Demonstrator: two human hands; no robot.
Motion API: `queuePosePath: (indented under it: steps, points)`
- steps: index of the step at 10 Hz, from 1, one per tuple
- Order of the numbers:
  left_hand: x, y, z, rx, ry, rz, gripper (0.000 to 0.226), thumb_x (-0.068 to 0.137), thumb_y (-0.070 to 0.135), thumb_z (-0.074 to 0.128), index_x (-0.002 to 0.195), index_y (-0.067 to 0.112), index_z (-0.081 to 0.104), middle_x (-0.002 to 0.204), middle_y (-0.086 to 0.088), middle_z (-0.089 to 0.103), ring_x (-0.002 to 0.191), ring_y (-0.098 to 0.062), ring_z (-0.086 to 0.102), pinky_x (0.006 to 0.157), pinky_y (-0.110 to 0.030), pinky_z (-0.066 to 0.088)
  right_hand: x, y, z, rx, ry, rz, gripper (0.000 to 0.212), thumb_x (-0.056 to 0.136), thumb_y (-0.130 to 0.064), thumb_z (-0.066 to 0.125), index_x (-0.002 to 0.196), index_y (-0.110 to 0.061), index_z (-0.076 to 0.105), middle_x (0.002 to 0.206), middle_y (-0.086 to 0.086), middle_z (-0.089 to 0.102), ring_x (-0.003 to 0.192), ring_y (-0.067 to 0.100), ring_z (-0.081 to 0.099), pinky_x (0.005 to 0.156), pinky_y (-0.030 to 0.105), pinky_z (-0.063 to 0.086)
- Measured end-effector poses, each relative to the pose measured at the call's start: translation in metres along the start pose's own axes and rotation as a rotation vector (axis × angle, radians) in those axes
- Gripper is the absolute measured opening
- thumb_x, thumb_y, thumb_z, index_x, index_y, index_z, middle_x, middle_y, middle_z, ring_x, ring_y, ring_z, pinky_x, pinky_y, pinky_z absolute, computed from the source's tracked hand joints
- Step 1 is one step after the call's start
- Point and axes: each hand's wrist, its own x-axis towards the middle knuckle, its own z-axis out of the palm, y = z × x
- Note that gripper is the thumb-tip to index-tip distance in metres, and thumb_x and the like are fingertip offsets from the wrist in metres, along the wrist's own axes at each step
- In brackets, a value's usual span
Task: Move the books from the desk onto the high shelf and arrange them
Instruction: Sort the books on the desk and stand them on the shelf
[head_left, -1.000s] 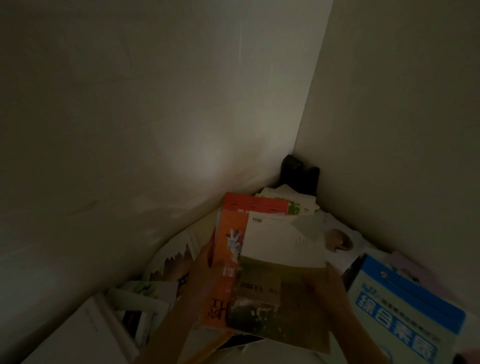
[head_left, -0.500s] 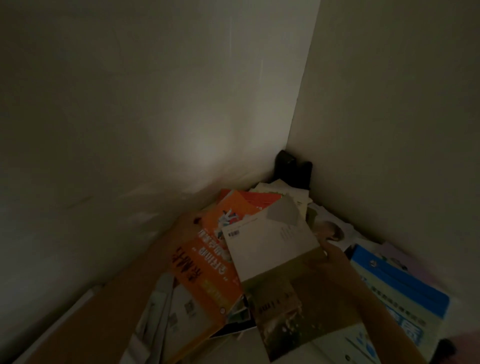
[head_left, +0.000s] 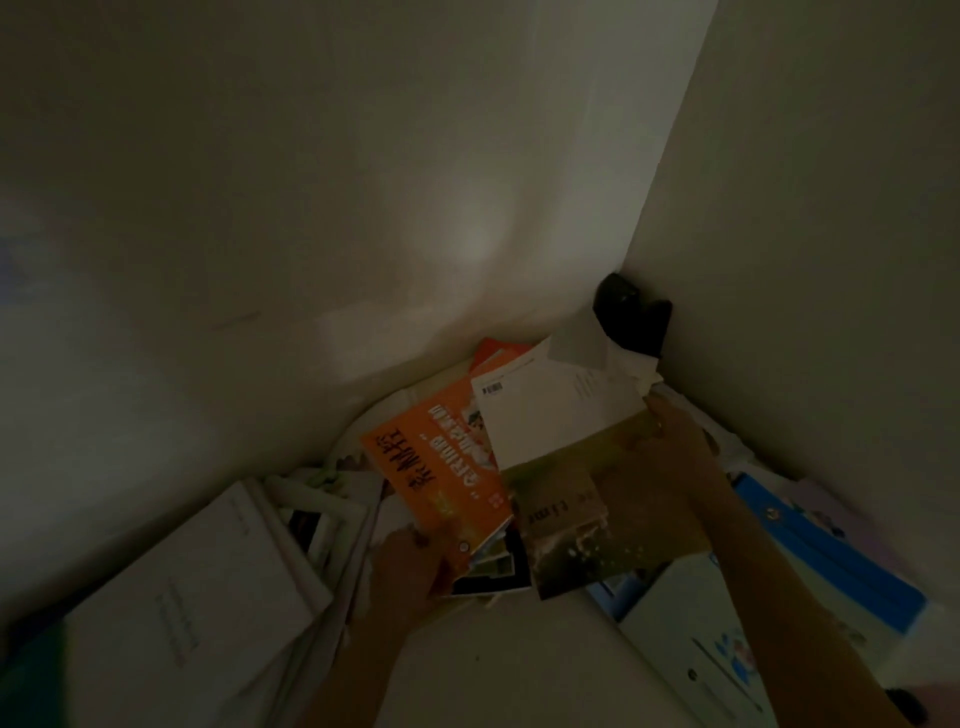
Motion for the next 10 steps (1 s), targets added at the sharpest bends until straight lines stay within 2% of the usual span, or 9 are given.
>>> queuePosePath:
  steps: [1, 2, 3, 5, 6, 7, 8, 9, 10]
  points:
    - [-0.002, -0.009, -0.003, -0.212, 0.004, 0.119, 0.019, 0.092, 0.019, 0.056, 0.107, 0.007, 0.057, 0.093, -0.009, 0.065, 0.067, -0.008, 0.066, 0.056, -0.018, 0.052, -0.009, 0.01, 0.0, 0.078, -0.011, -0.04, 0.063, 0.082, -0.022, 0.059, 0.139, -0.004, 0.039, 0.134, 0.015, 0.048, 0.125, 0.034, 0.045, 0.106, 0.049, 0.037]
    - [-0.004, -0.015, -0.032, -0.191, -0.064, 0.105, 0.031, 0.093, 0.006, 0.052, 0.123, 0.009, 0.046, 0.104, -0.009, 0.061, 0.08, -0.015, 0.065, 0.065, -0.027, 0.055, -0.014, 0.008, -0.017, 0.133, -0.11, -0.033, 0.053, 0.088, -0.013, 0.06, 0.137, -0.005, 0.042, 0.133, 0.017, 0.049, 0.122, 0.031, 0.046, 0.104, 0.04, 0.037]
    - [-0.005, -0.01, -0.079, -0.1, -0.147, 0.088, 0.023, 0.095, 0.007, 0.047, 0.118, 0.003, 0.048, 0.076, -0.006, 0.056, 0.049, -0.004, 0.059, 0.052, -0.021, 0.05, -0.022, -0.007, -0.026, 0.128, -0.26, -0.058, 0.081, 0.07, -0.067, 0.065, 0.124, -0.008, 0.05, 0.126, 0.007, 0.049, 0.112, 0.021, 0.045, 0.095, 0.026, 0.033]
    - [0.022, 0.017, -0.133, -0.105, -0.144, 0.102, 0.009, 0.095, 0.013, 0.049, 0.098, 0.015, 0.058, 0.078, -0.008, 0.053, 0.048, -0.001, 0.049, 0.047, -0.013, 0.041, -0.033, -0.039, 0.008, 0.062, -0.421, -0.155, 0.025, 0.09, -0.006, 0.059, 0.111, -0.016, 0.051, 0.096, -0.005, 0.055, 0.084, 0.004, 0.049, 0.086, 0.01, 0.036]
    - [0.035, 0.036, -0.12, -0.325, 0.002, 0.169, 0.022, 0.098, 0.02, 0.043, 0.085, 0.014, 0.059, 0.076, -0.007, 0.059, 0.054, -0.006, 0.058, 0.056, -0.02, 0.048, -0.017, -0.052, 0.044, -0.051, -0.426, -0.215, 0.034, 0.085, -0.006, 0.065, 0.117, -0.001, 0.056, 0.122, 0.017, 0.05, 0.113, 0.025, 0.048, 0.096, 0.027, 0.035]
    - [0.039, 0.042, -0.1, -0.484, 0.009, 0.184, 0.027, 0.091, 0.023, 0.056, 0.108, 0.002, 0.06, 0.094, -0.006, 0.064, 0.085, -0.019, 0.061, 0.084, -0.036, 0.044, -0.002, -0.054, 0.077, -0.221, -0.455, -0.238, 0.057, 0.09, -0.028, 0.052, 0.136, 0.003, 0.038, 0.141, 0.02, 0.035, 0.133, 0.031, 0.031, 0.102, 0.022, 0.023]
    - [0.051, 0.029, -0.096, -0.595, -0.04, 0.104, 0.034, 0.088, 0.012, 0.059, 0.12, 0.002, 0.06, 0.105, -0.011, 0.066, 0.092, -0.025, 0.064, 0.086, -0.039, 0.05, 0.003, -0.051, 0.088, -0.218, -0.424, -0.191, 0.032, 0.091, -0.009, 0.051, 0.115, 0.012, 0.056, 0.116, 0.031, 0.056, 0.11, 0.039, 0.052, 0.093, 0.033, 0.034]
    - [0.058, 0.009, -0.085, -0.732, -0.092, 0.074, 0.03, 0.097, 0.006, 0.042, 0.087, 0.01, 0.071, 0.071, -0.003, 0.067, 0.057, 0.001, 0.065, 0.055, -0.013, 0.052, 0.003, -0.042, 0.088, 0.023, -0.324, -0.047, 0.015, 0.093, 0.0, 0.047, 0.096, -0.004, 0.061, 0.094, 0.02, 0.059, 0.097, 0.033, 0.055, 0.083, 0.029, 0.043]
    - [0.052, 0.003, -0.071, -0.912, -0.158, 0.137, 0.022, 0.067, 0.026, 0.083, 0.084, 0.016, 0.074, 0.091, -0.01, 0.066, 0.074, -0.014, 0.069, 0.061, -0.021, 0.057, -0.002, -0.036, 0.081, 0.191, -0.209, 0.109, 0.016, 0.095, 0.002, 0.044, 0.094, -0.009, 0.057, 0.084, 0.011, 0.051, 0.083, 0.025, 0.054, 0.078, 0.04, 0.042]
